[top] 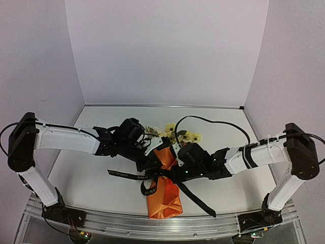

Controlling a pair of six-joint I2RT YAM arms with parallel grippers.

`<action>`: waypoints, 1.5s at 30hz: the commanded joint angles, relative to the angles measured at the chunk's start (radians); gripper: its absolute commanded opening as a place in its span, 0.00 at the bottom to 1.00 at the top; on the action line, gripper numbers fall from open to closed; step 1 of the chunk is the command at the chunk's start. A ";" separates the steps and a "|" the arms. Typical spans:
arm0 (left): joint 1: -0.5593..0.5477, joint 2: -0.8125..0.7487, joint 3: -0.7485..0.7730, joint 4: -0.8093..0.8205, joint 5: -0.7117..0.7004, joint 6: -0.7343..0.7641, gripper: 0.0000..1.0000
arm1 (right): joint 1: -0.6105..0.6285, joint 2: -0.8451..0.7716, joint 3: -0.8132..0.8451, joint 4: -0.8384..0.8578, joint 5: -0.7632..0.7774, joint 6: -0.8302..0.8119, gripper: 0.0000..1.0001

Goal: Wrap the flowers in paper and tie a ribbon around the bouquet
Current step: Cross the ribbon over the folded bouquet.

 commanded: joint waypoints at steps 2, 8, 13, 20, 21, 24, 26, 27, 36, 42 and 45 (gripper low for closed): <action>0.009 -0.021 0.015 0.012 -0.009 -0.015 0.13 | 0.003 -0.025 -0.011 0.067 0.025 -0.025 0.00; 0.032 -0.002 -0.001 -0.010 -0.067 -0.001 0.32 | 0.009 -0.033 -0.028 0.066 0.032 -0.021 0.00; 0.033 0.027 0.012 -0.035 -0.048 0.019 0.30 | 0.011 -0.029 -0.028 0.068 0.030 -0.021 0.00; 0.034 0.066 0.031 -0.074 0.014 0.037 0.31 | 0.012 -0.032 -0.038 0.071 0.038 -0.020 0.00; 0.034 0.071 0.034 -0.079 0.015 0.038 0.31 | 0.012 -0.032 -0.038 0.072 0.038 -0.020 0.00; 0.033 0.082 0.036 -0.075 0.005 0.038 0.31 | 0.012 -0.031 -0.036 0.073 0.037 -0.021 0.00; 0.033 0.088 0.042 -0.068 0.003 0.036 0.28 | 0.011 -0.029 -0.036 0.074 0.037 -0.022 0.00; 0.033 0.091 0.045 -0.068 0.003 0.037 0.25 | 0.011 -0.028 -0.036 0.074 0.038 -0.023 0.00; 0.033 0.058 0.057 -0.079 0.037 0.044 0.03 | 0.012 -0.038 -0.043 0.075 0.039 -0.045 0.00; 0.035 0.014 0.056 -0.075 0.050 0.033 0.02 | 0.012 -0.041 -0.039 0.081 0.039 -0.050 0.00; 0.035 -0.002 0.057 -0.071 0.051 0.025 0.02 | 0.012 -0.039 -0.038 0.086 0.037 -0.052 0.00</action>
